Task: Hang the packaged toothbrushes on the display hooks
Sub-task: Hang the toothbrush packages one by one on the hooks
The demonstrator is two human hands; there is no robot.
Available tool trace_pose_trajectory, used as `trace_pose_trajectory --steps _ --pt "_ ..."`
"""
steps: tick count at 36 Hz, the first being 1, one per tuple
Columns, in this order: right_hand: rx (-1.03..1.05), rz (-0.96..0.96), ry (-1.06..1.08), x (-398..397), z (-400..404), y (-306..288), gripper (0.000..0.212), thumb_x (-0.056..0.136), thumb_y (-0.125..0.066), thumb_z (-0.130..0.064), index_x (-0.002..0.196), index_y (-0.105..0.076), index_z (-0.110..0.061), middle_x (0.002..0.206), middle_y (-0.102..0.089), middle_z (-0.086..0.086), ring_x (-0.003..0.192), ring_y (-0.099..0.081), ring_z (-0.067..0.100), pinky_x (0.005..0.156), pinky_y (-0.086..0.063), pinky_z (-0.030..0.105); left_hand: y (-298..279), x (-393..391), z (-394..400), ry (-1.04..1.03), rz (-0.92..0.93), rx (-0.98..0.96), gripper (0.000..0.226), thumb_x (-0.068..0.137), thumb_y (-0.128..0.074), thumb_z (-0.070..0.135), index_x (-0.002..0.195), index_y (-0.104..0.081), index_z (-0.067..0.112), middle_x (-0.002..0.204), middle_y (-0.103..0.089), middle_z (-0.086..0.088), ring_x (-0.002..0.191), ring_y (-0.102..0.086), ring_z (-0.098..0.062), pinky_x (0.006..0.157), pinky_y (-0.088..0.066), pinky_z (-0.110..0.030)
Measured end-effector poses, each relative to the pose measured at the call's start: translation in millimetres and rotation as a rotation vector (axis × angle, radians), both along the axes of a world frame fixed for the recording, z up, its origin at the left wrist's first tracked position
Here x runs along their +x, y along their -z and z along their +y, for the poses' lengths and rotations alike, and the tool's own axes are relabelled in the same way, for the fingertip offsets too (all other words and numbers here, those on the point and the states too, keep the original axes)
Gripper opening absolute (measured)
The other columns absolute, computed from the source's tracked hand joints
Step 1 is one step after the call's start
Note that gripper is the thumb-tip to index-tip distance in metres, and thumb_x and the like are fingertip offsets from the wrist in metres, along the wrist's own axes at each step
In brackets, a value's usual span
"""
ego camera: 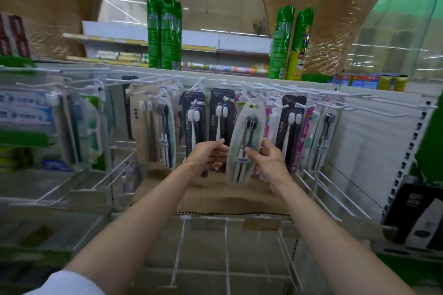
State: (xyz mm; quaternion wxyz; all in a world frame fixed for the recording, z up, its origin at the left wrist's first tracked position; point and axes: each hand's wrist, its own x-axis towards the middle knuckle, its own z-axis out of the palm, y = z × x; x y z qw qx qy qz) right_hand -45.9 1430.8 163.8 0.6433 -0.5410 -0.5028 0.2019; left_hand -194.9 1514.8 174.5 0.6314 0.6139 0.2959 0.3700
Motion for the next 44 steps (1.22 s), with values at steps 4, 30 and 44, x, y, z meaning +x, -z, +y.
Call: trace_pose_trajectory --steps 4,30,44 --pt "-0.008 -0.001 0.034 1.2 2.7 5.1 0.014 0.088 -0.064 -0.020 0.096 -0.059 -0.031 0.084 -0.064 -0.006 0.045 -0.053 -0.008 0.044 -0.040 0.008 -1.6 -2.7 1.6 0.012 -0.008 0.005 0.027 0.093 -0.053 0.030 0.078 -0.067 0.011 0.070 -0.072 0.000 0.073 -0.067 -0.015 0.076 -0.051 -0.027" --pt "-0.466 -0.447 0.395 18.1 43.0 -26.5 0.034 0.093 -0.051 -0.041 0.103 -0.052 -0.008 0.093 -0.059 0.009 0.088 -0.061 0.029 0.076 -0.051 0.042 0.2 -16.3 15.3 -0.011 0.262 0.199 0.015 0.096 -0.048 0.011 0.104 -0.059 0.004 0.086 -0.065 -0.008 0.072 -0.064 -0.014 0.057 -0.051 -0.018" --pt "-0.440 -0.685 0.339 -13.8 36.0 5.7 0.018 0.095 -0.051 -0.028 0.092 -0.064 -0.016 0.090 -0.068 0.004 0.086 -0.065 0.021 0.082 -0.053 0.040 13.7 -51.0 38.9 -0.242 0.159 0.328 0.011 0.093 -0.053 0.017 0.094 -0.060 0.009 0.079 -0.061 -0.003 0.068 -0.057 -0.013 0.062 -0.048 -0.022"
